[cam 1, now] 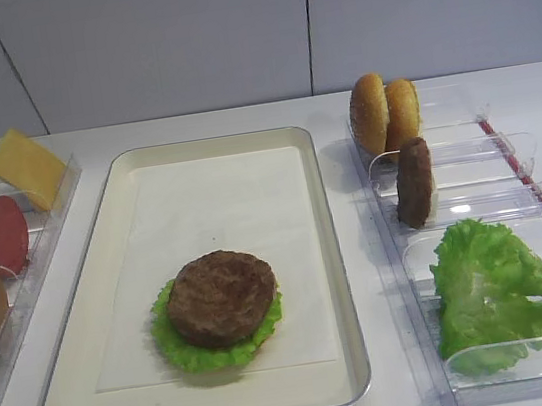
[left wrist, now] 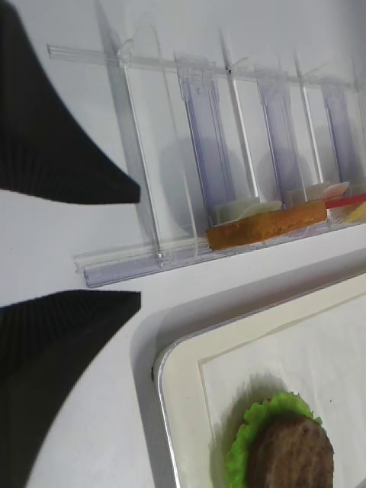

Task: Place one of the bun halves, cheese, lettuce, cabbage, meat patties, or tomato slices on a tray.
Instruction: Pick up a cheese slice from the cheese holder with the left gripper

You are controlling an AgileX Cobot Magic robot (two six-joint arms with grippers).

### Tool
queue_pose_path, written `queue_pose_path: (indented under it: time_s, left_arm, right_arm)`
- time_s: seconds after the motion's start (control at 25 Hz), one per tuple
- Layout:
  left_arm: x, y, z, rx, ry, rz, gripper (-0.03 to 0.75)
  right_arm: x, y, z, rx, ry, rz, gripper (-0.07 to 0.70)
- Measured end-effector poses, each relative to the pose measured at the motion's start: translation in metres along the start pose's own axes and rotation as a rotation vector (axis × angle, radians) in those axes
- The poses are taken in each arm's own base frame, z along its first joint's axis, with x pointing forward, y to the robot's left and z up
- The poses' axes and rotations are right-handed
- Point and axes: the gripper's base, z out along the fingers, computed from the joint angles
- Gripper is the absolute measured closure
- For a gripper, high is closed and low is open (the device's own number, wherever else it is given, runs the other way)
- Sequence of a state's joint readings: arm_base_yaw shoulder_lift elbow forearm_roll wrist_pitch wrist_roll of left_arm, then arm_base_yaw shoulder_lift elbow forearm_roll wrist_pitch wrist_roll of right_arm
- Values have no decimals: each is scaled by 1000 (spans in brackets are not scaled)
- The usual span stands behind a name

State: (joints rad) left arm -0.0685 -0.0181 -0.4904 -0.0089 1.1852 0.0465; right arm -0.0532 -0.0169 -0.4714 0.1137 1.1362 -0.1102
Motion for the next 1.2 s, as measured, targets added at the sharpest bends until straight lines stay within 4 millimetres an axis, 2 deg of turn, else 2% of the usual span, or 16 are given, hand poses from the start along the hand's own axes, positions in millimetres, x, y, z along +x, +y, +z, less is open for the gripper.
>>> queue_pose_path:
  time_s: [0.96,1.12,1.2]
  left_arm:
    - [0,0,0,0,0,-4,463]
    - [0,0,-1,0,21,-120,463]
    - [-8,0,0,-2,88,-128,463]
  right_arm:
    - [0,0,0,0,0,-4,286]
    - [0,0,0,0,0,-4,300]
    - [0,0,0,0,0,-4,303]
